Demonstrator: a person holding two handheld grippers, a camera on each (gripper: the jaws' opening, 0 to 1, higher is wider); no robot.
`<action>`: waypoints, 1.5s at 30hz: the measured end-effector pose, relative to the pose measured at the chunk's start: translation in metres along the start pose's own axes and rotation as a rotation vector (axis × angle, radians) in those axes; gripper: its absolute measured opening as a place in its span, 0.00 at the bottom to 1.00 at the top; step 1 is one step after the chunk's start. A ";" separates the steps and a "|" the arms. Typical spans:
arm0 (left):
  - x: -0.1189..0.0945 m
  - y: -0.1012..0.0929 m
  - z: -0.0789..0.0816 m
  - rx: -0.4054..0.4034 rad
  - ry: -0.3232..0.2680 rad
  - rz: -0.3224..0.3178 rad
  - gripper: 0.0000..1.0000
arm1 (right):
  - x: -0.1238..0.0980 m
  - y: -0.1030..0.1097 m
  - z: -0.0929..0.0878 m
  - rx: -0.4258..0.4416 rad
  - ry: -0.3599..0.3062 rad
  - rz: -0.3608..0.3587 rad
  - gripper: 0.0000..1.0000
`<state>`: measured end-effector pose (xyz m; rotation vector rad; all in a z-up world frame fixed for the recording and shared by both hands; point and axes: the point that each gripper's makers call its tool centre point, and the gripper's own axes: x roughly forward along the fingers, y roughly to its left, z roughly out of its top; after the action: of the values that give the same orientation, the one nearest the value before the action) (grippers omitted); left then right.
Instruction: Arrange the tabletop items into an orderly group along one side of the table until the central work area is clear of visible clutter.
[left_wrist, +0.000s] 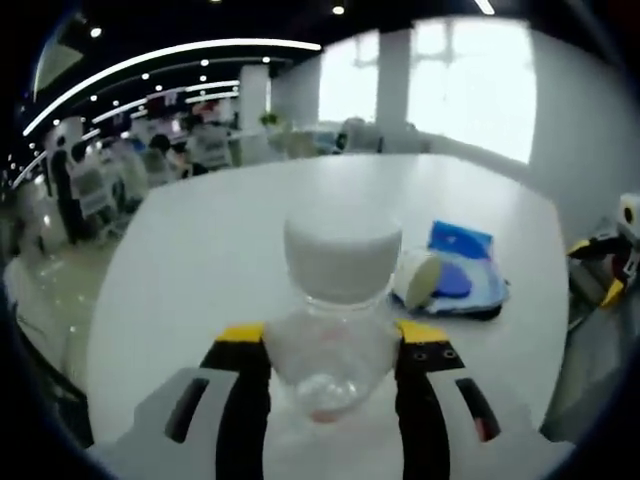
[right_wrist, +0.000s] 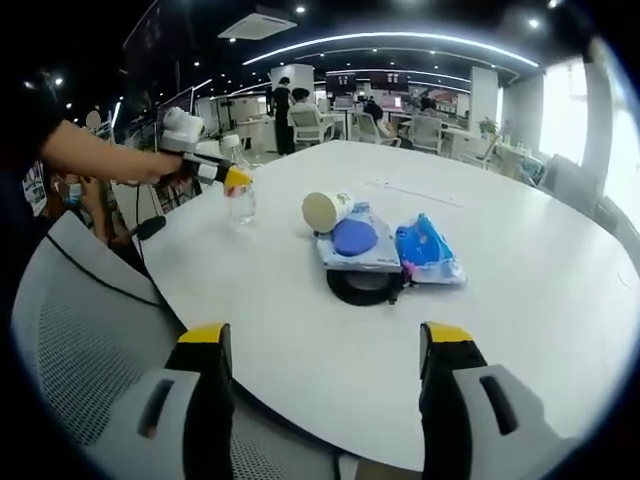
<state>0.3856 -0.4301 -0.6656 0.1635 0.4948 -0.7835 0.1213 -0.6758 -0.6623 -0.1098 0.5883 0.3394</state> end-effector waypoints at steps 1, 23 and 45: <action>0.002 0.004 0.002 0.000 0.001 0.000 0.46 | 0.000 0.000 0.000 -0.001 0.002 -0.001 0.76; 0.035 0.039 0.008 0.015 0.023 -0.013 0.46 | 0.001 -0.003 -0.007 -0.003 0.038 -0.020 0.75; 0.024 0.040 0.001 -0.006 0.086 -0.067 0.47 | 0.003 0.002 -0.008 -0.018 0.040 -0.002 0.75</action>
<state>0.4290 -0.4182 -0.6779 0.1760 0.5867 -0.8431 0.1189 -0.6751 -0.6702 -0.1344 0.6249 0.3410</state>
